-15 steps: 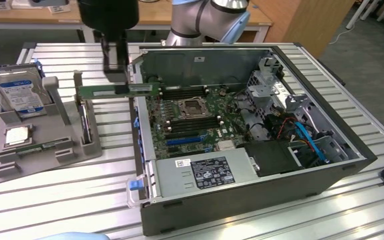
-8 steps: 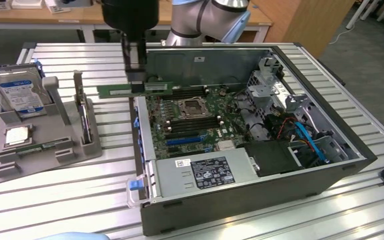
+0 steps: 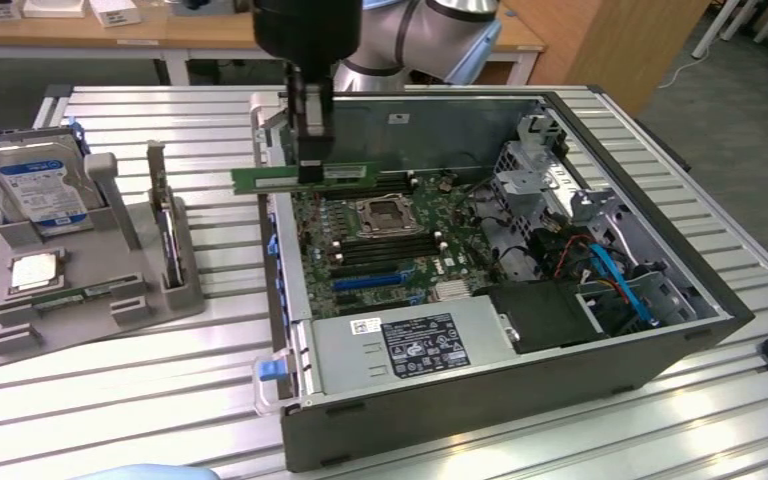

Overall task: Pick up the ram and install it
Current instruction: 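Pick up the ram and move it above insertion slot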

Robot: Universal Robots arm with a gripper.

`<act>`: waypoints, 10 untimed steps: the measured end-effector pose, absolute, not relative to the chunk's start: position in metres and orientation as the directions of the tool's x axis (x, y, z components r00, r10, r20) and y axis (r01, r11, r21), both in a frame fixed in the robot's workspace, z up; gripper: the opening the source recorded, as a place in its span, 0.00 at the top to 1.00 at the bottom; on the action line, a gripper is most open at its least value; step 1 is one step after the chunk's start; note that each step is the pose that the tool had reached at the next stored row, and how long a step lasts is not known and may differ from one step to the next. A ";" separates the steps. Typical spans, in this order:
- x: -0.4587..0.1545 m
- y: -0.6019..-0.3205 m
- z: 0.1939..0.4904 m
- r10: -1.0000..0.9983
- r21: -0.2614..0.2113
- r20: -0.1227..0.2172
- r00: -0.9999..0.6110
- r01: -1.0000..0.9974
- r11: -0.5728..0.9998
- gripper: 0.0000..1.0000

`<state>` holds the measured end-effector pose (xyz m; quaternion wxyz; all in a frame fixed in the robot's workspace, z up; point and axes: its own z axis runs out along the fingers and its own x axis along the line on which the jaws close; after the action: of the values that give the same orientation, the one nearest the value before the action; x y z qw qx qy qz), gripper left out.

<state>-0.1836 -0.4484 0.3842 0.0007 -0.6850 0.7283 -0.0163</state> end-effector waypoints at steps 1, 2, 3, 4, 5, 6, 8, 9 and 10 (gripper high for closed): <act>-0.180 -0.448 0.384 -0.998 -0.025 0.021 -0.061 -0.998 0.061 0.87; -0.176 -0.448 0.384 -0.998 -0.025 0.021 -0.061 -0.998 0.061 0.87; -0.172 -0.448 0.384 -0.998 -0.025 0.021 -0.062 -0.998 0.061 0.87; -0.168 -0.448 0.384 -0.998 -0.025 0.021 -0.062 -0.998 0.061 0.87; -0.164 -0.448 0.384 -0.998 -0.025 0.021 -0.061 -0.998 0.061 0.87; -0.160 -0.448 0.384 -0.998 -0.025 0.021 -0.061 -0.998 0.061 0.87; -0.153 -0.448 0.384 -0.998 -0.025 0.021 -0.062 -0.998 0.061 0.87; -0.149 -0.448 0.384 -0.998 -0.025 0.021 -0.061 -0.998 0.061 0.87; -0.145 -0.448 0.384 -0.998 -0.025 0.021 -0.061 -0.998 0.061 0.87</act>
<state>-0.1449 -0.4484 0.3842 0.0007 -0.6851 0.7283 -0.0163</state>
